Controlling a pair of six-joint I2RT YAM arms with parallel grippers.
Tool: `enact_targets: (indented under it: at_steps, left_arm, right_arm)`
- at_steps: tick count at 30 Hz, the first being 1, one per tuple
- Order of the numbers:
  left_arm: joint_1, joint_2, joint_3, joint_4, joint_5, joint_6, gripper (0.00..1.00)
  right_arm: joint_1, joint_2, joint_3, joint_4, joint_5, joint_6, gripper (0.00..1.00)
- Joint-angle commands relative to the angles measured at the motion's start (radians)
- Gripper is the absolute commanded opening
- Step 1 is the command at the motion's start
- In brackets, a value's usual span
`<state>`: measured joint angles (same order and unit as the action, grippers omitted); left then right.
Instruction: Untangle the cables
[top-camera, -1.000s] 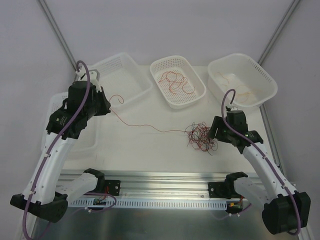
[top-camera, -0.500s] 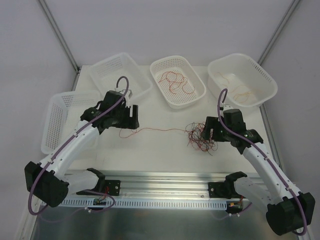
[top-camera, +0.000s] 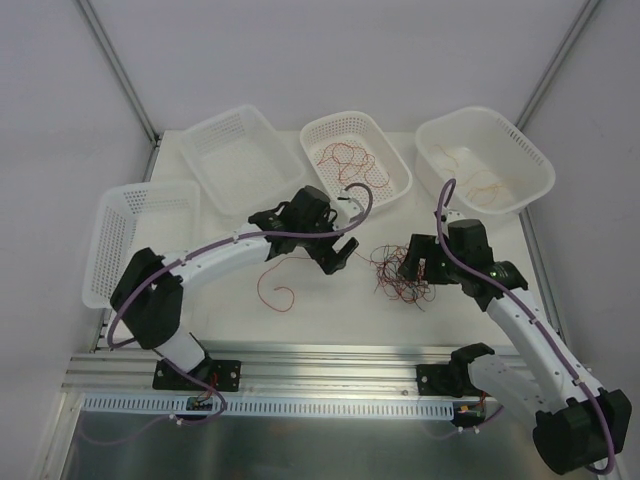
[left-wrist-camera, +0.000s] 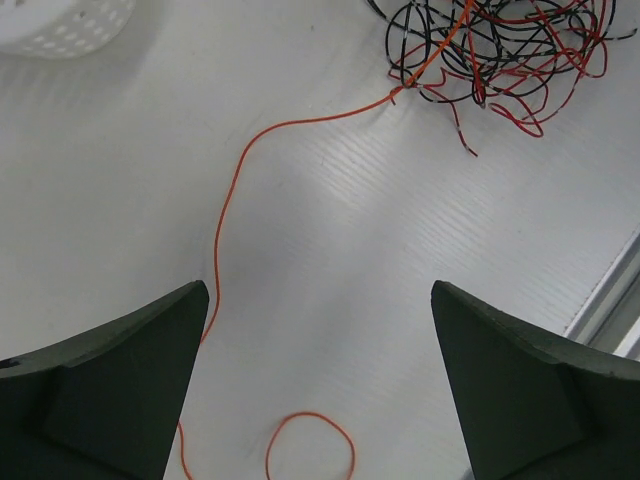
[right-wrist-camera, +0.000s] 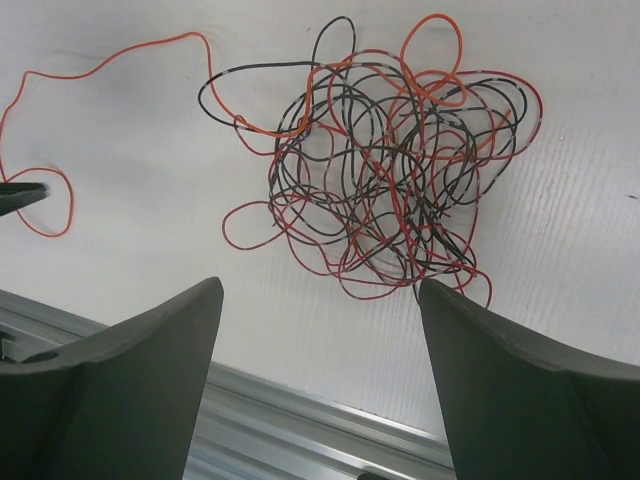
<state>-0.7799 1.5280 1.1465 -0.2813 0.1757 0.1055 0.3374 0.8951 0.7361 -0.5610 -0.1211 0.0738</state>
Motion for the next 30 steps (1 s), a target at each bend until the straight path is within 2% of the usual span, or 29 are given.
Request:
enact_targets:
  at_steps: [1, 7, 16, 19, 22, 23, 26, 27, 29, 30]
  left_arm:
    - [-0.005, 0.127, 0.077, 0.132, 0.090, 0.183, 0.96]
    - [-0.024, 0.305, 0.131, 0.205, 0.157, 0.284, 0.92]
    - [-0.024, 0.426, 0.157, 0.332, 0.246, 0.375, 0.87]
    - [-0.024, 0.461, 0.188, 0.332, 0.283, 0.381, 0.82]
    - [-0.027, 0.477, 0.203, 0.327, 0.311, 0.375, 0.68]
    - [-0.027, 0.474, 0.200, 0.327, 0.323, 0.376, 0.56]
    - [-0.028, 0.466, 0.194, 0.315, 0.352, 0.367, 0.39]
    - [-0.027, 0.462, 0.188, 0.314, 0.372, 0.359, 0.25]
    - [-0.028, 0.452, 0.171, 0.312, 0.387, 0.349, 0.14]
    - [-0.028, 0.442, 0.165, 0.312, 0.398, 0.343, 0.03]
  right_arm:
    - [0.006, -0.053, -0.012, 0.036, -0.032, 0.017, 0.84]
    - [0.005, -0.097, -0.053, 0.046, 0.005, 0.017, 0.84]
    - [0.006, -0.099, -0.070, 0.055, -0.009, 0.014, 0.84]
    - [0.008, -0.093, -0.075, 0.059, -0.003, 0.014, 0.84]
    - [0.005, -0.087, -0.079, 0.067, 0.003, 0.015, 0.84]
    - [0.005, -0.081, -0.081, 0.069, 0.008, 0.015, 0.84]
    - [0.006, -0.058, -0.087, 0.085, -0.002, 0.018, 0.84]
    - [0.005, -0.052, -0.087, 0.095, -0.005, 0.021, 0.84]
    - [0.005, -0.032, -0.092, 0.107, -0.005, 0.027, 0.84]
    - [0.005, -0.012, -0.092, 0.119, -0.003, 0.037, 0.84]
